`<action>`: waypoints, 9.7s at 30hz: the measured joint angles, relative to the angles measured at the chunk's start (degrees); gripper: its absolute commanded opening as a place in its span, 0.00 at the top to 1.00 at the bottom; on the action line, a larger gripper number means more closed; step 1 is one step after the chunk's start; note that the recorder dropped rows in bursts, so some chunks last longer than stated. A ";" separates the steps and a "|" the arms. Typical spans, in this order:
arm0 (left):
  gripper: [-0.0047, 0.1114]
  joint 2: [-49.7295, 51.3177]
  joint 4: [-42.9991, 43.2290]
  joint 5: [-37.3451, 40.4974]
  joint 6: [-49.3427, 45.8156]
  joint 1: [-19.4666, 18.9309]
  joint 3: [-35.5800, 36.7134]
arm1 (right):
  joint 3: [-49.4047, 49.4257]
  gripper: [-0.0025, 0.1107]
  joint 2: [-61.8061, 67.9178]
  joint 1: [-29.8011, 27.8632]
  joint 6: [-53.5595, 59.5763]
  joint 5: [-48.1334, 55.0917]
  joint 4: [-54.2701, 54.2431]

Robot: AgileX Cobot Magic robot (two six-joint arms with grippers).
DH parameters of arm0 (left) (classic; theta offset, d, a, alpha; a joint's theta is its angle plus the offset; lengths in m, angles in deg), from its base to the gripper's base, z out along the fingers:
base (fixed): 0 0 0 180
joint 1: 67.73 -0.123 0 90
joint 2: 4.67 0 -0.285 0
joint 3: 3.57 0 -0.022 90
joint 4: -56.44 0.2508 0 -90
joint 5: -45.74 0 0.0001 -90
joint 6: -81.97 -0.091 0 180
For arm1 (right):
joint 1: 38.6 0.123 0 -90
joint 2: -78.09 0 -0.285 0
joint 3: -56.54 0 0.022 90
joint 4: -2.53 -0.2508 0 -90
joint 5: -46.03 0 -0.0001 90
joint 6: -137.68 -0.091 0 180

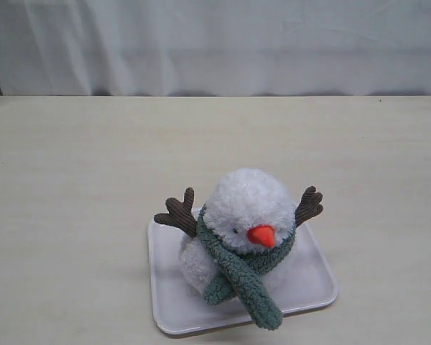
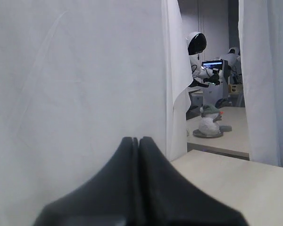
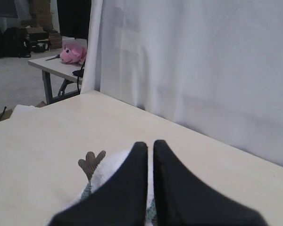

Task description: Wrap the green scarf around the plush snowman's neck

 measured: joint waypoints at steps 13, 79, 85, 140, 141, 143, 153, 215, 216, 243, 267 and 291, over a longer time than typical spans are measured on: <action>0.96 -1.04 -0.11 0.00 0.00 0.00 0.00 | 0.00 0.94 -5.13 0.00 0.00 2.25 0.52; 0.96 -11.71 -85.55 15.82 -60.40 -32.54 0.00 | 0.00 0.94 -5.13 0.00 -1.83 2.47 0.29; 0.96 -17.25 -85.55 17.88 -60.40 -43.03 0.00 | 0.00 0.94 -5.13 0.00 -1.83 2.47 0.29; 0.96 -19.05 -71.98 11.88 -69.06 -51.31 26.52 | 0.00 0.94 -5.13 0.00 -1.83 2.47 0.29; 0.96 -19.05 -71.98 13.01 -69.06 -51.31 26.52 | 0.00 0.94 -5.13 0.00 -1.83 2.47 0.29; 0.96 -19.05 -71.98 14.88 -69.06 -51.31 26.52 | 0.00 0.94 -5.13 0.00 -1.83 2.47 0.29; 0.96 -19.05 -71.98 17.38 -69.20 -51.31 26.52 | 0.00 0.94 -5.13 0.00 -1.83 2.47 0.29; 0.96 -19.05 -70.36 17.38 -69.38 -45.11 26.52 | 1.43 0.94 -5.68 0.00 -1.83 2.34 0.29; 0.96 -19.05 -70.36 17.38 -69.38 -45.11 26.52 | 2.06 0.94 -6.25 0.00 -1.83 2.34 0.29; 0.96 -19.05 -70.36 17.43 -69.48 -45.11 26.52 | 3.41 0.94 -10.46 -15.65 -1.83 2.59 31.12; 0.96 -19.05 -70.36 17.43 -69.48 -45.11 26.52 | 3.53 0.94 -10.46 -23.40 -1.83 2.59 31.28; 0.96 -19.05 -70.27 17.43 -69.48 -45.11 26.52 | 28.77 0.94 -10.36 -23.40 -39.95 -28.62 29.10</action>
